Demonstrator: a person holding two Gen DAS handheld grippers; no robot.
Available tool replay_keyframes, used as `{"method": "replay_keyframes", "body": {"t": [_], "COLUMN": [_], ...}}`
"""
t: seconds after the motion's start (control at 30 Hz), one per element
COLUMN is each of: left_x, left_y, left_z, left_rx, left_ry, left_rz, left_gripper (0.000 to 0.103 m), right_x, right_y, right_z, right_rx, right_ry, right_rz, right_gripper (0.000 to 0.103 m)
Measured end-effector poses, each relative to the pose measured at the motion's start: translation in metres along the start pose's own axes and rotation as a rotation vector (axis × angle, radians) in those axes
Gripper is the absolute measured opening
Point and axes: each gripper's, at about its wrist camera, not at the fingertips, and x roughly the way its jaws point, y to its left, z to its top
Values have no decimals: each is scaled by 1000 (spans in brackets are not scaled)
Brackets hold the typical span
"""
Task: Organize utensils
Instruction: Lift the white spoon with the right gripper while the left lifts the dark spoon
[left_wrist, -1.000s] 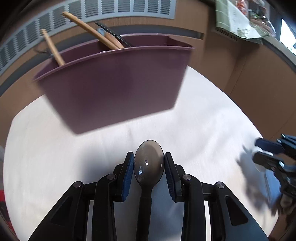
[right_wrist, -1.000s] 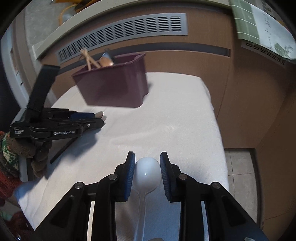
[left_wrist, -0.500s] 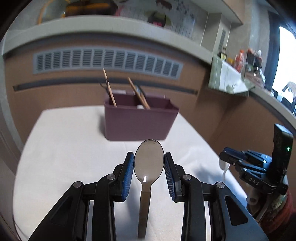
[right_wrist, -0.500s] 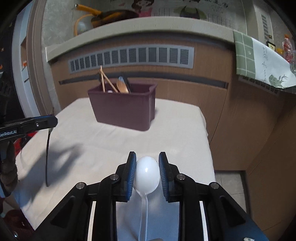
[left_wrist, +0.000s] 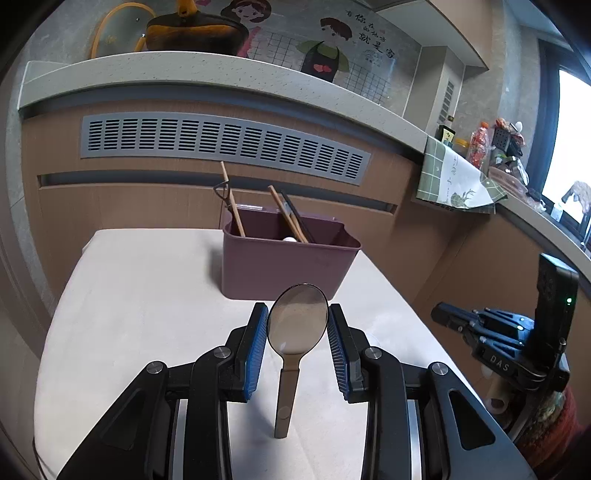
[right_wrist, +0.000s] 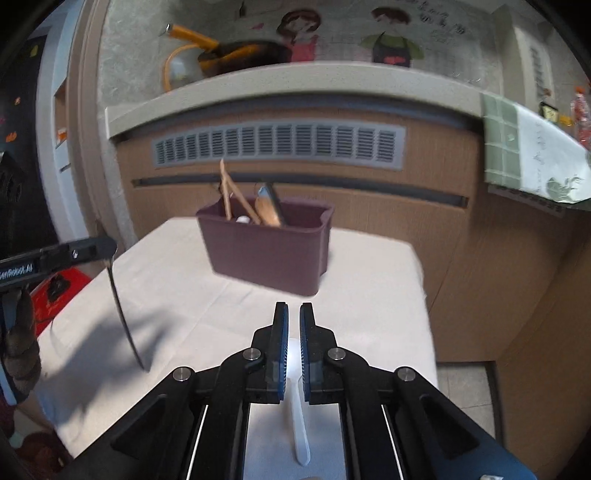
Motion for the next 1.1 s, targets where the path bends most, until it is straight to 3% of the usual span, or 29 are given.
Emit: {"method": "replay_keyframes", "body": {"t": [0.1,0.27,0.4,0.57,0.83,0.9,0.93,1.1], "left_x": [1,4,4,4,4,3,3,1], "left_y": [3,6,8,9,9,9,9,9], "left_z": [-1,-3,-4,-3,-4,-5,-5,-4], "left_rx": [-15,-20,-29,-38,-37,-38,-37,-29], "left_ry": [10,19,21,25,27,26,27,21], "left_rz": [-2,1,0,1,9,11,10,13], "left_gripper": [34,34,34,34,34,34,34,33], "right_x": [16,51,70,89,117,118,119,99], "right_y": [-2,-2,-6,-8,1,5,6,12], "right_z": [-9,-36,-48,-45,-28,-26,-25,-17], "right_rx": [-12,-73,-68,-59,-82,-95,-92,-130], "right_ry": [98,259,329,347,361,361,360,257], "right_rz": [68,52,39,21,27,13,5,-76], "right_gripper": [28,28,28,29,42,40,32,31]}}
